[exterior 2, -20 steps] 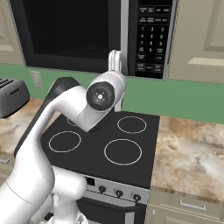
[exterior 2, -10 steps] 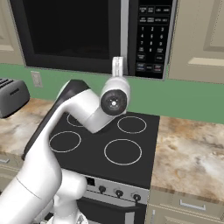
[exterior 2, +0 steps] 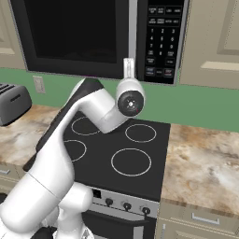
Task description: Transport the shrimp from the fridge to the microwave and turn on the microwave.
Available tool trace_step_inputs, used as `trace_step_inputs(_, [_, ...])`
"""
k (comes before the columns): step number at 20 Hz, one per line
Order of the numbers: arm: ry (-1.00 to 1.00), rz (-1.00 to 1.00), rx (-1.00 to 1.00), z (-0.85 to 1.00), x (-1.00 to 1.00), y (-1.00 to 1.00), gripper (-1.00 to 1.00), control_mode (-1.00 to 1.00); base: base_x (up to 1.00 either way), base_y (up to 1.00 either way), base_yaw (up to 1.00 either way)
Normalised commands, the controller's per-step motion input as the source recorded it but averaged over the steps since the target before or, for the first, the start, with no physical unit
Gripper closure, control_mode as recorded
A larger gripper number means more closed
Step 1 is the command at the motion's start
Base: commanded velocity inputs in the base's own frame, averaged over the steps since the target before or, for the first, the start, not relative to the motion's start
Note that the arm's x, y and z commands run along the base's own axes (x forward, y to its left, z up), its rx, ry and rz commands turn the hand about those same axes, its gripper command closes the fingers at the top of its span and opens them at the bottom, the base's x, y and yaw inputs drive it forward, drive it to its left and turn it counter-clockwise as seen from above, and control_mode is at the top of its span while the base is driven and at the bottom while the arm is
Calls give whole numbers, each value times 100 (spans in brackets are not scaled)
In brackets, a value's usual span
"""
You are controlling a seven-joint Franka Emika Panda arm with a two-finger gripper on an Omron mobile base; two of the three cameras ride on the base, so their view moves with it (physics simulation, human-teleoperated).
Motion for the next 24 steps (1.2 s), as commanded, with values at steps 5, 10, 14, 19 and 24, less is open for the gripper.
trace_step_inputs(5, [0,4,0,-1,26,-18,-100,-100,0,0,0])
trace_step_inputs(10, [0,5,0,-1,14,-27,-100,-100,0,0,0])
trace_step_inputs(14, [-1,4,0,-5,7,-20,-100,-100,0,0,0])
trace_step_inputs(19, [-2,2,0,-10,10,-2,-100,-100,0,0,0])
trace_step_inputs(24, [-5,0,0,-4,19,1,-100,-100,0,0,0])
